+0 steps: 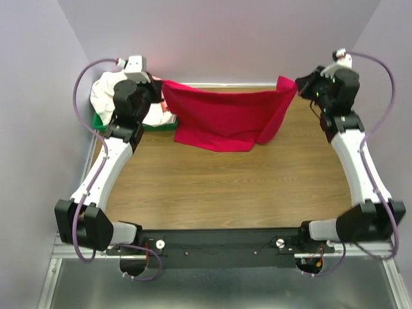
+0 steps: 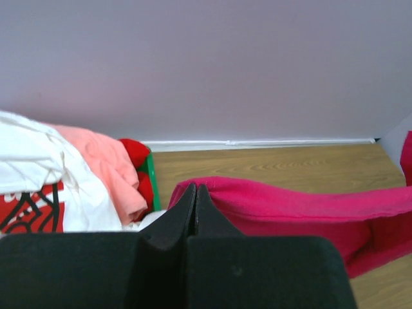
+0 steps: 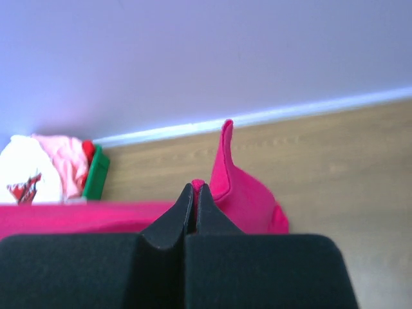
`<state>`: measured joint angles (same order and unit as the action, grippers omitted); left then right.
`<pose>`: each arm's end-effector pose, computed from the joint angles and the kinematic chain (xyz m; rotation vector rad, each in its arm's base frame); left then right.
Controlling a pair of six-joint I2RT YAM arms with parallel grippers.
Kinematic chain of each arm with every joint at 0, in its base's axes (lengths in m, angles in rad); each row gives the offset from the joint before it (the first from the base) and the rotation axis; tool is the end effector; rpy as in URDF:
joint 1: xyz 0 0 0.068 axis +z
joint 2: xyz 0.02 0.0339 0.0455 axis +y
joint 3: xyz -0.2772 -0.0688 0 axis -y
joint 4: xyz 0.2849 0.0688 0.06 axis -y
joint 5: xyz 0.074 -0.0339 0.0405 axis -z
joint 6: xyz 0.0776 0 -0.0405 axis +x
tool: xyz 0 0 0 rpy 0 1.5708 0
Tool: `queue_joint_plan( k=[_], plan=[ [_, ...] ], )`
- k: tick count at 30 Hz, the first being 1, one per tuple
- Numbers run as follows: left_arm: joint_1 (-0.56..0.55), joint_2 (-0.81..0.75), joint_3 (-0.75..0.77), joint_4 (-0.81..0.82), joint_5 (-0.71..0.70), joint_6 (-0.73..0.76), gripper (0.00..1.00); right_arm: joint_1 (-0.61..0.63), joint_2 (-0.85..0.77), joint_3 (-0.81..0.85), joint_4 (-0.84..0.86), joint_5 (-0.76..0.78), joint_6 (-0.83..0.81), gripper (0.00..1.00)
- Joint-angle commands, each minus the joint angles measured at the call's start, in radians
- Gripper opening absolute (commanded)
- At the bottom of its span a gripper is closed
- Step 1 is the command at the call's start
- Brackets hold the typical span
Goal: Fold and stack the t-shirts
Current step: Flatten the tshirt out
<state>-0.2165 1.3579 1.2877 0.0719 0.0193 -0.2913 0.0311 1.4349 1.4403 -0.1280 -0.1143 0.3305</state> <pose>0.3917 -0.0877 0.4246 -0.0439 1.5835 -0.4133 0.4165 0.0218 0.4312 0.1689 1.6977 0.3668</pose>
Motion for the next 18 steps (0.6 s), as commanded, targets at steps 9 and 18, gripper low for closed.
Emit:
queue_joint_plan(
  k=[9,18],
  plan=[
    [0.048,-0.206,-0.491,0.144,-0.188,-0.059,0.00,0.062,-0.576,-0.650,-0.211,0.103,0.200,0.46],
    [0.048,-0.148,-0.534,0.172,-0.070,-0.057,0.00,0.062,-0.435,-0.739,-0.220,0.146,0.257,0.74]
  ],
)
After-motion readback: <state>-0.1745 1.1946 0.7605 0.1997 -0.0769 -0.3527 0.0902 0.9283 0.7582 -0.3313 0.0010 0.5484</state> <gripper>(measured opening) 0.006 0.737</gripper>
